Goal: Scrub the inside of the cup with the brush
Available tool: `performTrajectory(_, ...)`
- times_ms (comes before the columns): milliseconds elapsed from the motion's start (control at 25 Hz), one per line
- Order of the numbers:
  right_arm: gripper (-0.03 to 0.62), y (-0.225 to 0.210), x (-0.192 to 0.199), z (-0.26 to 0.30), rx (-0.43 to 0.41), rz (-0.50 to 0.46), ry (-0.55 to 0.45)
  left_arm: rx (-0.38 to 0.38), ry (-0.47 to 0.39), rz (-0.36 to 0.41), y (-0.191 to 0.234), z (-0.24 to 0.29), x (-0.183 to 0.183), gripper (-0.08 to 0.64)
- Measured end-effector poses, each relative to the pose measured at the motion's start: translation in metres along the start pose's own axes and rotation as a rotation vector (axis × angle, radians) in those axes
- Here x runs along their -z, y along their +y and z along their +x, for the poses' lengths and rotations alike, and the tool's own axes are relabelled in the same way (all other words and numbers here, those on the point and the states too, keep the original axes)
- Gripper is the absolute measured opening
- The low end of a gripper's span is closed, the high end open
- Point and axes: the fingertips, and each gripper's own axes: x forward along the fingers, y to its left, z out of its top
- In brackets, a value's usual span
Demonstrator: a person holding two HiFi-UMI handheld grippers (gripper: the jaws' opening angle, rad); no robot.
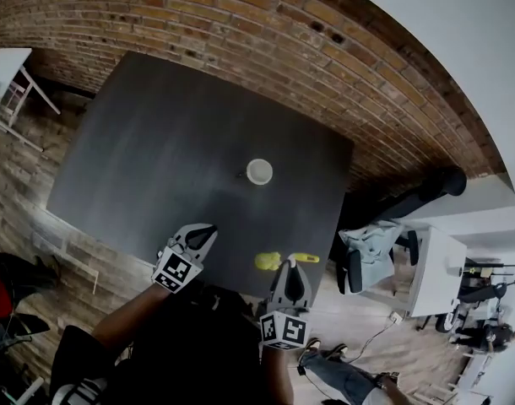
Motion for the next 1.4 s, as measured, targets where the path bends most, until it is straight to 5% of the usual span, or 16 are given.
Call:
performTrajectory(480,0.051,-0.004,0.01,0.072,-0.021,-0.013,0.017,0.046,0.093,-0.03,0.033,0.076,0.046,0.035)
performTrajectory(1000,0.051,-0.032,0.015,0.188,-0.068,0.089,-0.027,0.028,0.198,0.112,0.099,0.2,0.087,0.041)
performTrajectory(1400,0.051,-0.053,0.029,0.218,-0.078,0.135,-0.007,0.113,0.261,0.148,0.11,0.253,0.109,0.132)
